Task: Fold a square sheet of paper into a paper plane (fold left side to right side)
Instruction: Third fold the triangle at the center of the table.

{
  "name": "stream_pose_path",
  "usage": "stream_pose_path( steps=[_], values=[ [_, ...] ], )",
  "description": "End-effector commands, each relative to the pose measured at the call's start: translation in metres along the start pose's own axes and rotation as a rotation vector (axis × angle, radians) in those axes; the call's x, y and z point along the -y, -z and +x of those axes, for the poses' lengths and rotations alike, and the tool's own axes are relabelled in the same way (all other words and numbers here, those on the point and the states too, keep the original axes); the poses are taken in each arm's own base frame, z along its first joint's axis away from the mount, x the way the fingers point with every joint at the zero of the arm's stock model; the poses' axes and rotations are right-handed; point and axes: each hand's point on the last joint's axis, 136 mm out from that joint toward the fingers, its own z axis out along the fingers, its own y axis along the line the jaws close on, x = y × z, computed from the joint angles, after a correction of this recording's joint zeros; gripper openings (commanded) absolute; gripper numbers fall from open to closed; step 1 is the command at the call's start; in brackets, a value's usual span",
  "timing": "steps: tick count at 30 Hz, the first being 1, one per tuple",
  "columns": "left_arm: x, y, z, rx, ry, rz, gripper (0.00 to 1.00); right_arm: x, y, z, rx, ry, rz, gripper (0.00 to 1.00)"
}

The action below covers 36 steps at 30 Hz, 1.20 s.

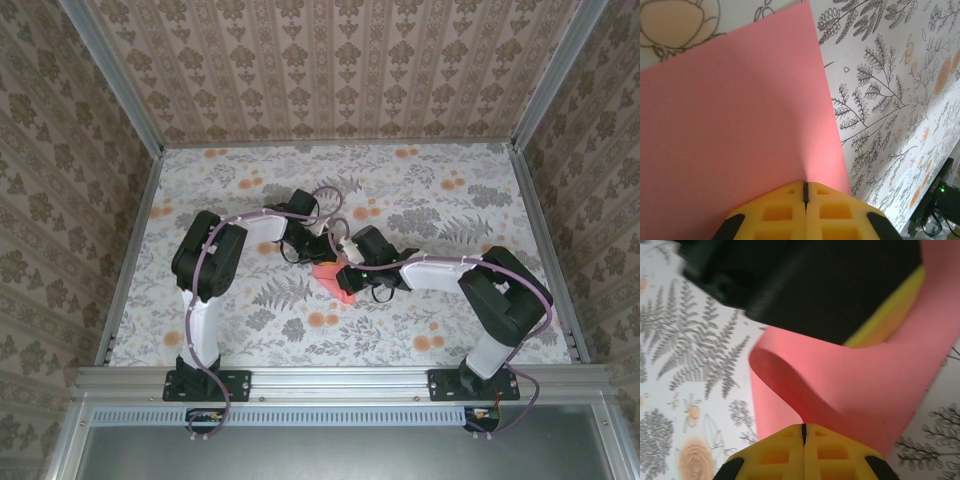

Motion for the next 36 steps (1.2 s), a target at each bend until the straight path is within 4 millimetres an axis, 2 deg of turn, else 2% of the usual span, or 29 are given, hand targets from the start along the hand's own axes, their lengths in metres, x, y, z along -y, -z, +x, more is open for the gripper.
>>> stream_pose_path(
  steps=[1, 18, 36],
  values=[
    [-0.015, -0.012, 0.009, -0.038, 0.006, -0.058, 0.03, 0.013, -0.004, 0.0, -0.027, -0.005, 0.062, 0.0],
    [-0.016, -0.014, 0.008, -0.037, 0.009, -0.058, 0.02, 0.031, -0.001, -0.008, 0.003, -0.018, 0.14, 0.0],
    [-0.017, -0.015, 0.008, -0.036, 0.014, -0.055, 0.02, 0.034, 0.005, -0.017, 0.039, -0.022, 0.154, 0.0]
  ],
)
